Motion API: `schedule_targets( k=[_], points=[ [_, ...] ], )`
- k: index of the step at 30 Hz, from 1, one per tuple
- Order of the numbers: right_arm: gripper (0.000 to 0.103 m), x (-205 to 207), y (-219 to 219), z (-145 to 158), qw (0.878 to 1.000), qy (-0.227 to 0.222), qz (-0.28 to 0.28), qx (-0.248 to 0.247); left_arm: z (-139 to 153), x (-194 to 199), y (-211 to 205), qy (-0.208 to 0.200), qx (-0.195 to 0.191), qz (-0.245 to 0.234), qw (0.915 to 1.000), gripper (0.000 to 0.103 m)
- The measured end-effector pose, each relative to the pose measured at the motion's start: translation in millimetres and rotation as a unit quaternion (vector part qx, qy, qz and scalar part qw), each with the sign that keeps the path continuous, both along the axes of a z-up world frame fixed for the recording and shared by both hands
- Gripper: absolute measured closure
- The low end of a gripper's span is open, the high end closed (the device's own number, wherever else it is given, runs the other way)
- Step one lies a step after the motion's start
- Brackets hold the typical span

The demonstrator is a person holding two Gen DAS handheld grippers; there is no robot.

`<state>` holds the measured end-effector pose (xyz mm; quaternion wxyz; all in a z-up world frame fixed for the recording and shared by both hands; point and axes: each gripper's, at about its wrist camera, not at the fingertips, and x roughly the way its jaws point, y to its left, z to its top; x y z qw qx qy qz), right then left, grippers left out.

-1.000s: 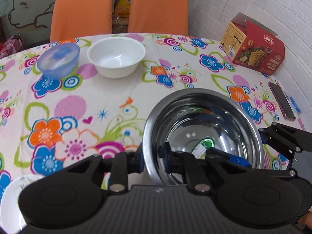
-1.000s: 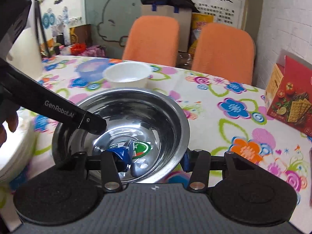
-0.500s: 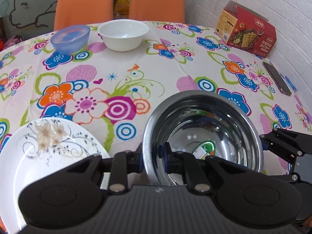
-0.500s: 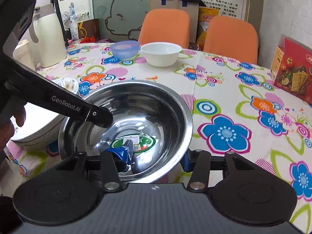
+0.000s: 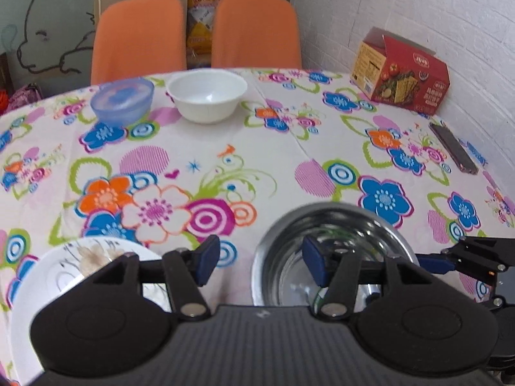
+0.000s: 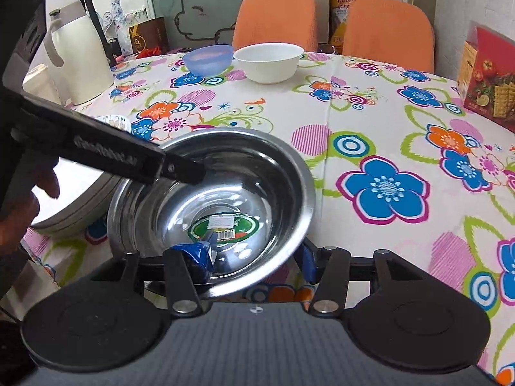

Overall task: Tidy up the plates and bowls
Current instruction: 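Carry the steel bowl with both grippers onto the plate stack and release, then move the left gripper to the white ceramic bowl's rim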

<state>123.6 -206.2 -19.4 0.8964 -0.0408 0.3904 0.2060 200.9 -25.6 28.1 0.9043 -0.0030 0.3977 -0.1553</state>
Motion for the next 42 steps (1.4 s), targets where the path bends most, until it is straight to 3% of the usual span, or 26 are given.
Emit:
schedule_targets(
  k=[8,17,21,27,32,34,39,42],
  points=[
    [0.063,5,-19,56,0.997,-0.074,-0.021,0.014,72,18,57,-0.085,-0.006,0.066,0.9942,0.043],
    [0.060,96,-5,91,0.997,-0.075,-0.018,0.012,98,75,78,-0.090,-0.022,0.076,0.9928,0.042],
    [0.059,142,7,93,0.997,-0.070,-0.020,0.008,81,108,76,-0.057,-0.029,0.081,0.9947,0.042],
    [0.059,205,25,61,0.999,-0.018,-0.015,0.023,32,164,69,0.039,-0.103,0.099,0.9890,0.042],
    [0.058,249,36,36,0.999,0.021,-0.023,0.035,-5,211,61,0.114,-0.159,0.153,0.9686,0.042],
    [0.058,266,41,31,0.999,0.025,-0.025,0.031,-12,222,60,0.122,-0.175,0.172,0.9618,0.042],
    [0.058,295,59,16,0.999,0.029,-0.013,0.003,-30,245,56,0.147,-0.178,0.221,0.9475,0.042],
    [0.058,306,66,6,1.000,0.028,0.000,-0.014,-38,250,53,0.155,-0.176,0.231,0.9444,0.042]
  ],
)
